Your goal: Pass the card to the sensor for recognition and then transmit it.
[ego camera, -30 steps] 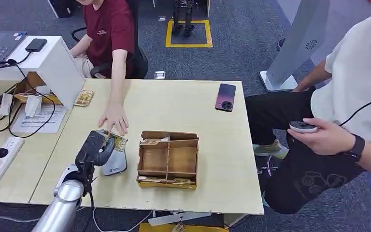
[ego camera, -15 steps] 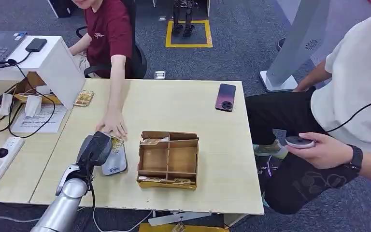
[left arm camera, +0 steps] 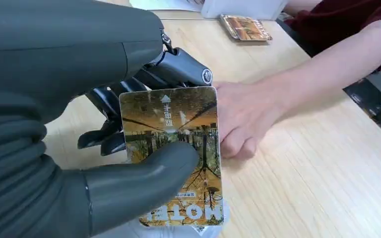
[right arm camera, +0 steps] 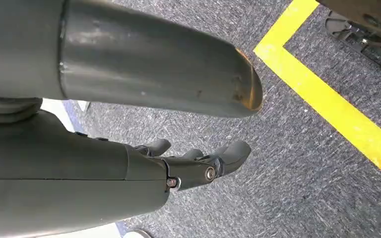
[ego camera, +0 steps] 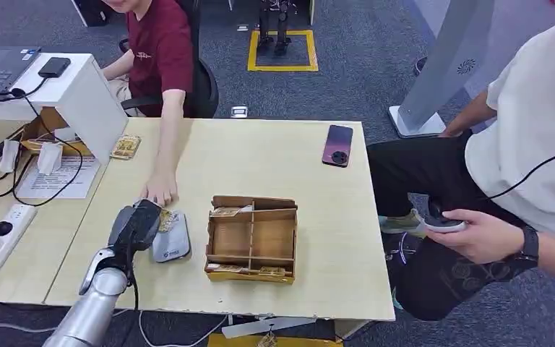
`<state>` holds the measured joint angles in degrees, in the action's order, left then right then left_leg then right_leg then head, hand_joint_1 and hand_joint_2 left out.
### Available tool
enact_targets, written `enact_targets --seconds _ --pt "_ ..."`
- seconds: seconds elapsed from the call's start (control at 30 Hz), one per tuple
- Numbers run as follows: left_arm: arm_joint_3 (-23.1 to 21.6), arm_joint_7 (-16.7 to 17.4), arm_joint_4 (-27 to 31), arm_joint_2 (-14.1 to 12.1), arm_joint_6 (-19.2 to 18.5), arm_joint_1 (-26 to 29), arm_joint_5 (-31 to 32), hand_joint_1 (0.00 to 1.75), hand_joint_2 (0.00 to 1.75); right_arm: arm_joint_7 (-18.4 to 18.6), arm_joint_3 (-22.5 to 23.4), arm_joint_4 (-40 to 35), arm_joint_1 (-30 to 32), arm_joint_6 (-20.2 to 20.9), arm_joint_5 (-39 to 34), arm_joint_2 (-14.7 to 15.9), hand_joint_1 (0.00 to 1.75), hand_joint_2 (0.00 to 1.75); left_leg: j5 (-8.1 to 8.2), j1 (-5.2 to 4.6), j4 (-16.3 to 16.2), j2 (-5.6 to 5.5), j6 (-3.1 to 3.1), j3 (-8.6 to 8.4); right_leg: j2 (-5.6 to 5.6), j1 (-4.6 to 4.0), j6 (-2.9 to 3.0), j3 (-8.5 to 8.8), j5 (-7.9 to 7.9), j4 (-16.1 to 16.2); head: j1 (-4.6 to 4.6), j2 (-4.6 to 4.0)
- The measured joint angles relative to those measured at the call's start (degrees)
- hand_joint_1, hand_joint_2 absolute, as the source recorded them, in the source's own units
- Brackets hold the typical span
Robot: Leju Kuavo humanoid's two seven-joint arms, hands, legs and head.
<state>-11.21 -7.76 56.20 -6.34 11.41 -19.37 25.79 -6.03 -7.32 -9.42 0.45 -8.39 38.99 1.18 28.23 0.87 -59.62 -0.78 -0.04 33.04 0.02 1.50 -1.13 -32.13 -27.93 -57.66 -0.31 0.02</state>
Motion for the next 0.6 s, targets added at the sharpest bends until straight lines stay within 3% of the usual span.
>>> enact_targets --seconds 0.6 --pt "0.11 1.25 -4.72 0.0 1.33 -0.63 11.72 1.75 1.75 -0.13 0.0 0.0 -0.03 0.07 0.61 0.0 0.0 0.0 -0.01 0.0 0.0 0.0 -0.01 -0.03 0.0 0.0 0.0 0.03 0.0 0.0 0.0 0.0"
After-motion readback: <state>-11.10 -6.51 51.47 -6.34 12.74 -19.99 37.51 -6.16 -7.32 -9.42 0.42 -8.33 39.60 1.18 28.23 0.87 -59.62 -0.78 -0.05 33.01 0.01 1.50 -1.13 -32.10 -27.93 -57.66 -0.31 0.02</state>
